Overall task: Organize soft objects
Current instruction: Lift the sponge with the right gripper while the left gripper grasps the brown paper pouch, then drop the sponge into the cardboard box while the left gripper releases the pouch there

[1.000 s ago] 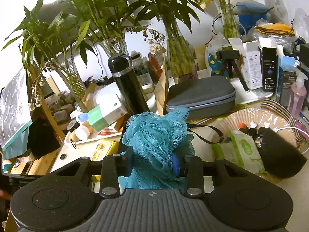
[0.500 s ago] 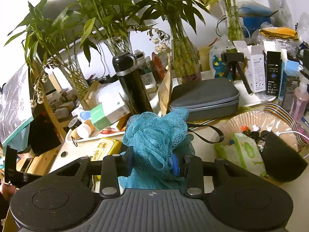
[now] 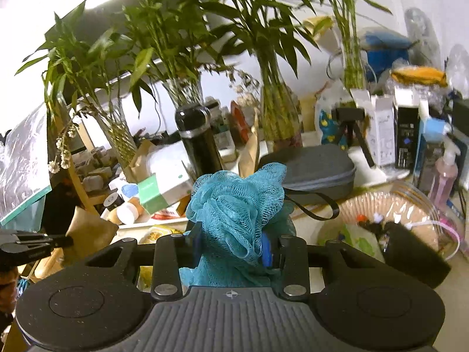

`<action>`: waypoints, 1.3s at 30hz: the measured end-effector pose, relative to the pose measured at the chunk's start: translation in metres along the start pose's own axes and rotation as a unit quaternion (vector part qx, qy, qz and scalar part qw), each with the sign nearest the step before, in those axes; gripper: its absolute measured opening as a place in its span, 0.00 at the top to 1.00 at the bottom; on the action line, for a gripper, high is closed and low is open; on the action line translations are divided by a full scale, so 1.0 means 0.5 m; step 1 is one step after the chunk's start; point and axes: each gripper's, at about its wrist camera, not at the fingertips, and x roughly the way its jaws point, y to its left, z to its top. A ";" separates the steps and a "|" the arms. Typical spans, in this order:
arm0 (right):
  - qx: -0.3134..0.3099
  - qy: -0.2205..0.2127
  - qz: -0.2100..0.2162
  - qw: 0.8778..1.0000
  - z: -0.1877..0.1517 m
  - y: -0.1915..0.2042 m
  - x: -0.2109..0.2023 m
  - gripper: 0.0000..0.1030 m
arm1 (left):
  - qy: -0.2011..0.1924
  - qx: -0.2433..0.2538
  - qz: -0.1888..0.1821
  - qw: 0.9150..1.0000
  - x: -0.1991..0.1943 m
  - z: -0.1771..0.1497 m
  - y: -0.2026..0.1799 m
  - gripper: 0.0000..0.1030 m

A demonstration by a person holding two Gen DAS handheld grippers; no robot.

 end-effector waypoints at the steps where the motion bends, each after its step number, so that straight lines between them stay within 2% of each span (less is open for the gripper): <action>1: -0.003 -0.007 -0.001 1.000 0.004 0.003 -0.004 0.61 | -0.006 0.004 0.005 1.000 -0.005 0.005 -0.006 0.99; 6: -0.005 -0.033 0.002 0.999 0.032 0.017 -0.030 0.61 | -0.032 0.018 0.023 0.999 -0.038 0.026 -0.024 0.99; 15: -0.056 -0.055 0.047 0.996 0.067 0.094 -0.118 0.61 | -0.070 0.021 0.004 0.997 -0.141 0.048 -0.046 0.99; 22: -0.070 -0.042 0.081 0.993 0.060 0.129 -0.193 0.61 | -0.089 0.016 -0.030 0.995 -0.239 0.046 -0.057 0.99; 28: -0.080 -0.012 0.106 0.991 0.025 0.149 -0.239 0.61 | -0.084 0.018 -0.048 0.995 -0.303 0.022 -0.076 0.99; 39: -0.075 0.054 0.142 0.985 -0.056 0.183 -0.271 0.61 | -0.021 -0.018 -0.074 0.997 -0.349 -0.040 -0.099 0.99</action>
